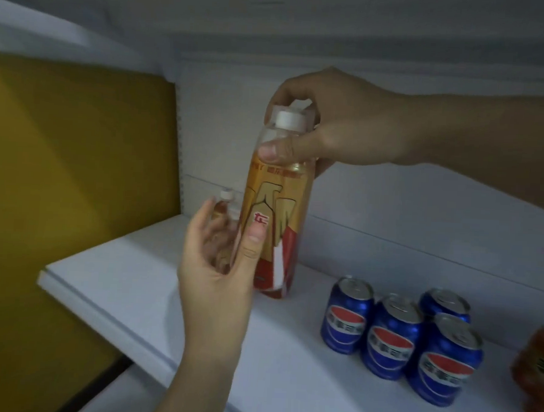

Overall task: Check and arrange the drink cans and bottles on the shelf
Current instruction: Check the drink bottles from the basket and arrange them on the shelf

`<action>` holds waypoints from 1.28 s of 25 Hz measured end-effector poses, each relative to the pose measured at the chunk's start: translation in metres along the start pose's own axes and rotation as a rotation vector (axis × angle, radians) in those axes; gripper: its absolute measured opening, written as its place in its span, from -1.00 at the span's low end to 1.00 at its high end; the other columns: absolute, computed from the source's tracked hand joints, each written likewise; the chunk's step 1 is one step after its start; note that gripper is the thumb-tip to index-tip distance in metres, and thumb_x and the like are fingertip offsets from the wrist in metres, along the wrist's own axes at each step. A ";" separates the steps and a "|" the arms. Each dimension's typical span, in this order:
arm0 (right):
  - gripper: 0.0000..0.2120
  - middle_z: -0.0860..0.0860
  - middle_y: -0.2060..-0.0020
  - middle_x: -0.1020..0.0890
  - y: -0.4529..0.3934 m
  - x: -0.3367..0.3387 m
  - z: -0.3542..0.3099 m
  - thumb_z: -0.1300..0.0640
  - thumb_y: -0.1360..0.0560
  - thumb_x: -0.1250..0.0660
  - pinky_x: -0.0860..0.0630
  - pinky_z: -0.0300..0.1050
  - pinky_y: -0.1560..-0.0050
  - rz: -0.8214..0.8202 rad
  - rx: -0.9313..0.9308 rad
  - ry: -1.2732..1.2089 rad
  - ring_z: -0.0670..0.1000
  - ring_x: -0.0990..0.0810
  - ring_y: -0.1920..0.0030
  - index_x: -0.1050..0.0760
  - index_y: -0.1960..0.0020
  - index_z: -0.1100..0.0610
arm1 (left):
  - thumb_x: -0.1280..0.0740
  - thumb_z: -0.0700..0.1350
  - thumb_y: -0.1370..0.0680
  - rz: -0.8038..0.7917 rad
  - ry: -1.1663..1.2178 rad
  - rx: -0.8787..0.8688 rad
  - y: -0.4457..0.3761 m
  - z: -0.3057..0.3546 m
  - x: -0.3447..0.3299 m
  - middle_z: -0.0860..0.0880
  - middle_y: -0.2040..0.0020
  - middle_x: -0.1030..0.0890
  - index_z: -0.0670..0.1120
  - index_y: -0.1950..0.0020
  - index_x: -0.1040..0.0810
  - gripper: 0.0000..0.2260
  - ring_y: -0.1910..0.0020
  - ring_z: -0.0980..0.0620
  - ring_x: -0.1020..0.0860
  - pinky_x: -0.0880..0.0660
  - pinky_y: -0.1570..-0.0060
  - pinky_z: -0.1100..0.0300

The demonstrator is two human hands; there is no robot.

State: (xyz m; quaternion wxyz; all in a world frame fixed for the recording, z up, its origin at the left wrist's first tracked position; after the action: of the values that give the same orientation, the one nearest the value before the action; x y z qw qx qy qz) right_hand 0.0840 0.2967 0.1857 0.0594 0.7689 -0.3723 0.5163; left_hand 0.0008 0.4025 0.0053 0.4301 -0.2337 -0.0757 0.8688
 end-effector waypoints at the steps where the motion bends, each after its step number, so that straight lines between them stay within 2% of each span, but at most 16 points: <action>1: -0.54 0.03 0.01 -0.70 -0.017 -0.010 0.000 -0.06 -0.40 -0.58 -0.73 -0.04 0.19 0.017 0.004 -0.022 -0.01 -0.77 0.13 -0.52 -0.17 0.11 | -0.40 0.21 -0.41 0.104 0.011 0.110 -0.007 -0.014 0.021 0.21 -0.08 -0.64 0.22 -0.35 -0.43 -0.49 -0.08 0.20 -0.62 -0.57 0.17 0.33; 3: -0.49 0.05 -0.08 -0.66 -0.052 -0.034 -0.003 -0.08 -0.38 -0.60 -0.73 0.00 0.18 0.039 0.017 -0.036 0.03 -0.77 0.10 -0.51 -0.19 0.09 | -0.40 0.13 -0.52 0.183 0.241 0.399 -0.018 -0.048 0.047 0.00 -0.05 -0.69 0.08 -0.30 -0.50 -0.62 0.00 0.06 -0.65 -0.56 0.13 0.16; 5: -0.42 0.04 -0.13 -0.60 -0.082 -0.060 -0.005 -0.10 -0.36 -0.62 -0.74 -0.02 0.19 0.047 0.030 -0.018 0.03 -0.75 0.09 -0.50 -0.26 0.07 | -0.40 0.01 -0.56 0.194 0.465 0.544 -0.025 -0.068 0.059 -0.10 -0.07 -0.70 -0.01 -0.26 -0.57 -0.71 0.01 -0.01 -0.66 -0.57 0.07 0.10; 7: -0.43 0.01 -0.09 -0.59 -0.106 -0.087 -0.002 -0.09 -0.37 -0.62 -0.73 -0.03 0.20 0.036 0.028 -0.022 0.02 -0.72 0.08 -0.51 -0.26 0.07 | -0.36 -0.04 -0.59 0.256 0.466 0.533 -0.035 -0.076 0.076 -0.09 -0.11 -0.69 -0.01 -0.22 -0.59 -0.79 -0.09 -0.03 -0.66 -0.56 0.01 0.10; 10: -0.47 -0.06 -0.07 -0.58 -0.133 -0.124 0.009 -0.09 -0.38 -0.62 -0.69 -0.13 0.20 -0.014 0.004 0.005 0.01 -0.67 -0.03 -0.55 -0.25 0.06 | -0.23 -0.08 -0.64 0.333 0.461 0.578 -0.047 -0.095 0.093 -0.10 -0.19 -0.64 -0.03 -0.20 -0.56 -0.82 -0.24 -0.10 -0.58 -0.48 -0.22 0.00; 12: -0.44 -0.06 -0.16 -0.58 -0.148 -0.143 0.021 -0.12 -0.37 -0.62 -0.51 -0.23 0.13 -0.056 0.011 0.130 -0.01 -0.58 -0.15 -0.58 -0.27 0.06 | -0.18 -0.14 -0.64 0.336 0.520 0.660 -0.049 -0.111 0.094 -0.20 -0.27 -0.59 -0.13 -0.28 -0.51 -0.74 -0.29 -0.17 -0.55 -0.44 -0.34 -0.07; 14: -0.38 -0.02 -0.24 -0.57 -0.157 -0.159 0.036 -0.14 -0.35 -0.63 -0.44 -0.24 0.10 -0.100 -0.011 0.188 0.01 -0.55 -0.20 -0.57 -0.31 0.06 | -0.17 -0.18 -0.61 0.327 0.518 0.703 -0.051 -0.121 0.092 -0.23 -0.25 -0.59 -0.17 -0.27 -0.50 -0.73 -0.29 -0.19 -0.55 -0.41 -0.39 -0.09; 18: -0.35 -0.03 -0.13 -0.53 -0.168 -0.176 0.056 -0.13 -0.34 -0.64 -0.37 -0.31 0.28 -0.124 -0.066 0.227 0.00 -0.53 -0.07 -0.54 -0.33 0.08 | -0.19 0.00 -0.60 0.305 0.441 0.699 -0.056 -0.129 0.082 -0.14 -0.19 -0.63 -0.11 -0.16 -0.56 -0.72 -0.26 -0.08 -0.55 -0.32 -0.44 -0.07; 22: -0.36 -0.01 -0.06 -0.56 -0.170 -0.183 0.070 -0.09 -0.35 -0.65 -0.38 -0.28 0.33 -0.153 -0.116 0.243 0.01 -0.56 0.03 -0.52 -0.33 0.10 | -0.12 0.11 -0.63 0.327 0.412 0.705 -0.058 -0.142 0.083 -0.09 -0.29 -0.58 -0.10 -0.41 -0.45 -0.55 -0.35 -0.03 -0.48 -0.22 -0.51 -0.14; 25: -0.39 0.01 -0.09 -0.61 -0.164 -0.184 0.078 -0.06 -0.33 -0.66 -0.40 -0.26 0.31 -0.171 -0.155 0.255 0.03 -0.59 0.02 -0.54 -0.29 0.08 | -0.08 0.13 -0.65 0.306 0.368 0.718 -0.056 -0.146 0.080 -0.05 -0.30 -0.56 -0.10 -0.43 -0.42 -0.54 -0.32 0.01 -0.47 -0.24 -0.50 -0.13; 28: -0.37 0.00 -0.08 -0.58 -0.162 -0.186 0.079 -0.06 -0.33 -0.67 -0.40 -0.26 0.30 -0.175 -0.168 0.260 0.03 -0.57 0.01 -0.54 -0.30 0.09 | -0.05 0.12 -0.68 0.281 0.315 0.721 -0.055 -0.146 0.075 -0.04 -0.30 -0.54 -0.10 -0.46 -0.41 -0.54 -0.32 0.00 -0.45 -0.24 -0.49 -0.11; 30: -0.35 0.01 -0.09 -0.57 -0.162 -0.189 0.078 -0.06 -0.33 -0.67 -0.40 -0.26 0.31 -0.189 -0.174 0.279 0.01 -0.56 0.04 -0.53 -0.32 0.11 | -0.03 0.09 -0.70 0.275 0.272 0.710 -0.055 -0.144 0.074 -0.04 -0.28 -0.54 -0.09 -0.38 -0.44 -0.60 -0.38 -0.03 -0.44 -0.27 -0.48 -0.10; 32: -0.39 0.02 -0.09 -0.59 -0.162 -0.189 0.077 -0.07 -0.34 -0.66 -0.40 -0.25 0.32 -0.202 -0.187 0.294 -0.06 -0.54 0.15 -0.55 -0.27 0.12 | -0.02 0.08 -0.71 0.277 0.213 0.695 -0.056 -0.142 0.073 -0.01 -0.17 -0.56 -0.05 -0.20 -0.47 -0.69 -0.33 -0.03 -0.47 -0.30 -0.47 -0.10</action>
State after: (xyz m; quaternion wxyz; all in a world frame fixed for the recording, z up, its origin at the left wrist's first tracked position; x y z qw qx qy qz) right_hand 0.2082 0.4728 0.0392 0.2356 0.7099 -0.3269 0.5776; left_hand 0.0689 0.4843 -0.1257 0.3677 -0.1710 0.3005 0.8633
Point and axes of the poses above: each hand's wrist, its own y-axis away from the middle knuckle, its own x-axis out of the back of the hand, z = x × y, the point moved 7 cm from there along -y, towards the middle knuckle
